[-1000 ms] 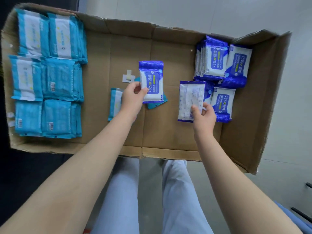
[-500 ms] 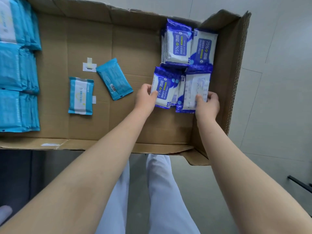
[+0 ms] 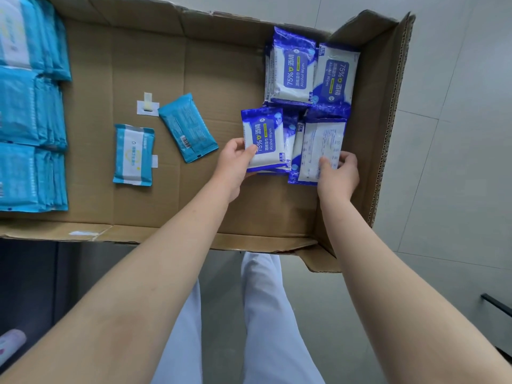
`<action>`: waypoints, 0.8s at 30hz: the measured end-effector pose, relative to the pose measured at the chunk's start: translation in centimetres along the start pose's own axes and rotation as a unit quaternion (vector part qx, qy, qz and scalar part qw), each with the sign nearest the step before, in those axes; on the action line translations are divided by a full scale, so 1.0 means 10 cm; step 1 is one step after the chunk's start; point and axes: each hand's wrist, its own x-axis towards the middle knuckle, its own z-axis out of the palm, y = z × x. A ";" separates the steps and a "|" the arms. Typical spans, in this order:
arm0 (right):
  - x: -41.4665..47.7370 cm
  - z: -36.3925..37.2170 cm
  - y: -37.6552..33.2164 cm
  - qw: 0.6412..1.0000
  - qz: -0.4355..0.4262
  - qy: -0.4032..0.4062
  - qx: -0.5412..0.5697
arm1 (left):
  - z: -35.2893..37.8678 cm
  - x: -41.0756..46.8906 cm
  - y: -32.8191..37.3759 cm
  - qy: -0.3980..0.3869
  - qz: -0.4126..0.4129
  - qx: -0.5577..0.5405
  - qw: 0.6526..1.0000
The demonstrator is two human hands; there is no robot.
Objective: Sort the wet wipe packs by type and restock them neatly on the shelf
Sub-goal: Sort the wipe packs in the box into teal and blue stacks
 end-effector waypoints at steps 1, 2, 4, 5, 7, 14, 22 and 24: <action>0.00 0.00 -0.01 1.000 -0.001 0.002 0.000 | 0.00 0.00 0.00 -0.005 -0.010 -0.009 1.000; -0.01 0.00 -0.01 1.000 -0.001 0.004 0.000 | 0.01 0.00 0.01 -0.008 -0.016 -0.013 1.000; -0.01 0.00 -0.01 1.000 -0.001 0.007 0.000 | 0.01 0.01 0.02 -0.017 -0.020 -0.010 1.000; -0.01 0.00 0.00 1.000 -0.001 0.007 -0.001 | 0.02 0.00 0.02 -0.023 -0.019 -0.002 1.000; -0.02 0.00 0.00 1.000 -0.002 0.006 -0.001 | 0.05 -0.01 0.02 -0.032 -0.002 0.049 0.998; 0.02 0.03 0.04 1.000 -0.017 0.008 -0.013 | 0.28 0.01 -0.04 0.049 0.095 0.332 0.937; -0.17 0.15 0.08 0.995 -0.069 0.059 -0.031 | 0.16 -0.01 0.01 0.061 0.092 0.344 0.933; -0.32 0.22 0.05 0.993 -0.091 0.074 -0.028 | -0.10 -0.05 0.01 0.072 0.111 0.315 0.940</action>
